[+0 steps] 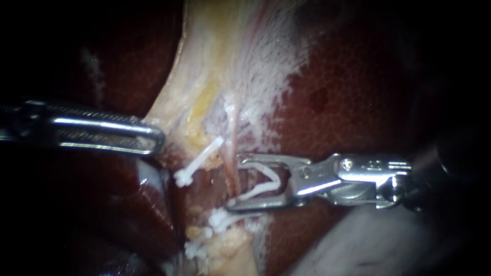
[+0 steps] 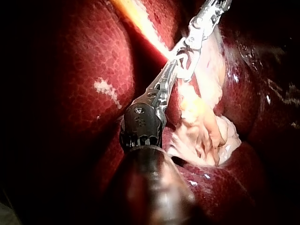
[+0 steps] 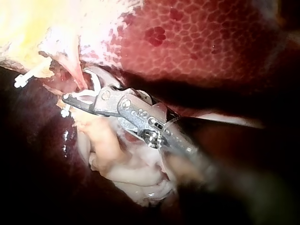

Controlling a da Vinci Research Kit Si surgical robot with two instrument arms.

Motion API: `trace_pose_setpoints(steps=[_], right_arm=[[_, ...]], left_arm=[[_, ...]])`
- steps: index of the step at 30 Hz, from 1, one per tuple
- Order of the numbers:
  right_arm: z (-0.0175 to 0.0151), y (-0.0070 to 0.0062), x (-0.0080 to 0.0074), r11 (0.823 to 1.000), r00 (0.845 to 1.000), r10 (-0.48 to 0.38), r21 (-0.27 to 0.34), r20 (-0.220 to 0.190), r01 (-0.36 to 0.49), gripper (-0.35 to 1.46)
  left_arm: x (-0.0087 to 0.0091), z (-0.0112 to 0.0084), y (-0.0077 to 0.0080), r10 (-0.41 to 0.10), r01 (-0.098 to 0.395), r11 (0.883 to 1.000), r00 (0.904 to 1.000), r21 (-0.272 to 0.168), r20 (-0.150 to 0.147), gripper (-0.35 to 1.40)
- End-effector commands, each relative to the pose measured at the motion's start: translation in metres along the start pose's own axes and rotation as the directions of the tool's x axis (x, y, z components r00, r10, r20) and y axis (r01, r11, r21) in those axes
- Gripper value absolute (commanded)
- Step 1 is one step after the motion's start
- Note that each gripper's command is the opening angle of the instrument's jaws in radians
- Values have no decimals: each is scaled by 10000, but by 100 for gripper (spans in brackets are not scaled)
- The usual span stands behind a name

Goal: Clipping third clip right tube

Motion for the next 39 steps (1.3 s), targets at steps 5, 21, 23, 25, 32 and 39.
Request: trace_pose_setpoints(steps=[5, 21, 23, 25, 32, 39], right_arm=[[6, -1, 3, 9998, 9998, 178, 55, 15, -179, 48], [-1, -4, 4, 9990, 9992, 400, 179, 34, -400, -2], [-3, -4, 6, 9990, 9992, 409, 191, 33, -409, -13], [-4, -3, 6, 9989, 9991, 414, 200, 33, -415, -28], [-9, -4, 2, 9981, 9984, 565, 259, 51, -566, -35], [-8, -5, 0, 9982, 9985, 545, 263, 56, -546, -35]], left_arm=[[1, 1, 2, -2, 2, 10000, 10000, 4, -4, -35], [2, 2, 5, 1, -1, 10000, 10000, 14, -6, -35], [2, 2, 5, 1, -1, 10000, 10000, 14, -6, -35], [2, 2, 5, 1, -1, 10000, 10000, 14, -6, -35], [2, 1, 5, 1, -1, 10000, 10000, 15, -6, -35], [2, 1, 5, 1, -1, 10000, 10000, 15, -6, -35]])
